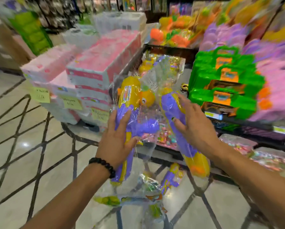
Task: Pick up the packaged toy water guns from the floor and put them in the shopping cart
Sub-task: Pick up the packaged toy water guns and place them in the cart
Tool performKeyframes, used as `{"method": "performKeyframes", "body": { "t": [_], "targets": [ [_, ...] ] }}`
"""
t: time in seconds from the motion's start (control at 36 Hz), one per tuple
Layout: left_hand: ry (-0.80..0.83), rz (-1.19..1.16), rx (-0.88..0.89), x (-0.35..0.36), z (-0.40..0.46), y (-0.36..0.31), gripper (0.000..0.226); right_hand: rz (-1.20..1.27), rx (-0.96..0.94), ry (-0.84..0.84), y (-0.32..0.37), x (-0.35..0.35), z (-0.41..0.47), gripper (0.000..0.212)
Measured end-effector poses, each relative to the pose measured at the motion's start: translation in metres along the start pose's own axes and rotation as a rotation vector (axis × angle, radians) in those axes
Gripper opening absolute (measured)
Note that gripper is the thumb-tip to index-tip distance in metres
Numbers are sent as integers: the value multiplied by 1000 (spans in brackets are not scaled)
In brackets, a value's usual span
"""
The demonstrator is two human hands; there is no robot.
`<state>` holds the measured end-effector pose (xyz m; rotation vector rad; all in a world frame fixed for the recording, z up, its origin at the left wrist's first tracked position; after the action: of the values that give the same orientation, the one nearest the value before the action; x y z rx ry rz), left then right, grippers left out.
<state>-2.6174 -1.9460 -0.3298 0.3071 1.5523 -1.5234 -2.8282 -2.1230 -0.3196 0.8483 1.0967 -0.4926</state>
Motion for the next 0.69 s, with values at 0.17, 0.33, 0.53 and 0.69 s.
{"method": "performKeyframes", "body": {
  "t": [0.17,0.33,0.53,0.69],
  "targets": [
    [38,-31,179,-3,25,-61,92,-74,42,-162,-19,-71,-28,81],
    [120,-27,289,11,42,-107,92,-233,205,-237,-34,-114,-65,84],
    [238,-139,445,54,48,-162,91,-379,438,-313,-62,-154,-126,81],
    [376,-198,569,110,36,-224,91,-426,645,-342,-107,-182,-192,85]
  ]
}}
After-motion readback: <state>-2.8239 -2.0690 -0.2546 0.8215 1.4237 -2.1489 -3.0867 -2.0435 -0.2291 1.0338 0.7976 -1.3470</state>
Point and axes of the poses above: each hand's wrist, its own z-axis towards the middle knuckle, its own x-axis out of the palm, y = z × x, the point moved 3 cm from there along z, towards the middle knuckle, and after that the axes turned 9 degrees about -z, right-handed, at the moved point
